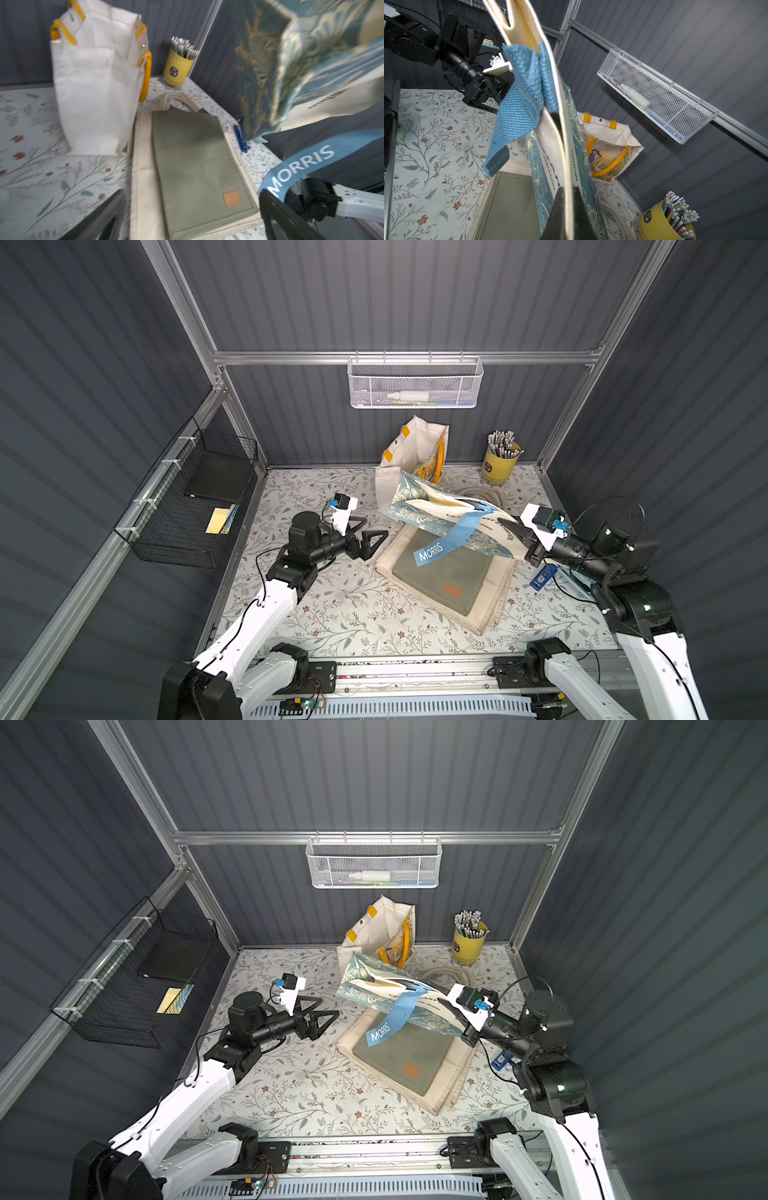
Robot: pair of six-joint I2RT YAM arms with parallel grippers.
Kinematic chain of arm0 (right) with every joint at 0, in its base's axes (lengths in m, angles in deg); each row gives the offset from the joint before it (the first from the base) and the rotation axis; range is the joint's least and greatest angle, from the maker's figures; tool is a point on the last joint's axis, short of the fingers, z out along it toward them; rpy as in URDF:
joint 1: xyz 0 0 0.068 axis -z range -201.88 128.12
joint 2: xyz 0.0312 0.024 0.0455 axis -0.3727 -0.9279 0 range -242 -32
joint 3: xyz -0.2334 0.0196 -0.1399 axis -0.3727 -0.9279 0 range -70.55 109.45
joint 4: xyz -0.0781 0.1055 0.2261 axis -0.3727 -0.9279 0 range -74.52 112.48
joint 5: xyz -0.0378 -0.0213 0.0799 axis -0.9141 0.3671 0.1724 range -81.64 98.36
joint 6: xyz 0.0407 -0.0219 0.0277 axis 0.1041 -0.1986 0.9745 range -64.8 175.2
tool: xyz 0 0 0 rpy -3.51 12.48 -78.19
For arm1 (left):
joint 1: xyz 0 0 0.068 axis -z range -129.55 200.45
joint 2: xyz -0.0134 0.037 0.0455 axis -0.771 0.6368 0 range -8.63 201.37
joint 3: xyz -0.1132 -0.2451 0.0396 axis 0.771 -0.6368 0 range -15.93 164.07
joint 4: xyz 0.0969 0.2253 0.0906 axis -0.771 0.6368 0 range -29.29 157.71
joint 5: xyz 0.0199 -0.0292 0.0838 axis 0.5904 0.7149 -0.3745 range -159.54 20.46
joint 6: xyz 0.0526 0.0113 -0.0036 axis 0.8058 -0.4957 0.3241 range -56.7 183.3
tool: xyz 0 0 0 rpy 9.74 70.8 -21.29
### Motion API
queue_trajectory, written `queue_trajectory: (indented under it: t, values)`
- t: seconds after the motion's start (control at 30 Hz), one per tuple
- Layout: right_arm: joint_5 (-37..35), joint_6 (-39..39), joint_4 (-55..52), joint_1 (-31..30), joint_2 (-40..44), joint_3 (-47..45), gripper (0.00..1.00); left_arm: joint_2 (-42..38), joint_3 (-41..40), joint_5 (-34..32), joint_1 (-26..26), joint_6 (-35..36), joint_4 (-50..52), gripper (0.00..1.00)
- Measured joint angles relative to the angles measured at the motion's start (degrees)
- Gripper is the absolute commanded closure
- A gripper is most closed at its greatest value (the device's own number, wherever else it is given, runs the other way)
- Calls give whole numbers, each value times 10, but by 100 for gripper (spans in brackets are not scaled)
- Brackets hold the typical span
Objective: Put away the canvas bag
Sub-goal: Press the canvas bag.
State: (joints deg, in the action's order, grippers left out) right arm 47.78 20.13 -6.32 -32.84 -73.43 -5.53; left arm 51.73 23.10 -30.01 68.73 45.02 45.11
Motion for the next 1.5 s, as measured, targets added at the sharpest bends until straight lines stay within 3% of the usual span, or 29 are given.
queue_trajectory:
  t: [0.6,0.73,0.93,1.23,1.5]
  values:
    - [62,68,37,0,-14,0,100,167,-9,47,0,-136,-403,1]
    - [75,80,40,0,-19,0,100,189,3,53,1,-150,-455,7]
    - [54,105,62,1,-20,0,100,186,12,69,1,-157,-469,0]
    - [37,128,99,10,-26,0,100,60,-87,28,1,-117,-412,0]
    - [60,143,104,12,-28,0,100,107,-51,28,2,-115,-441,1]
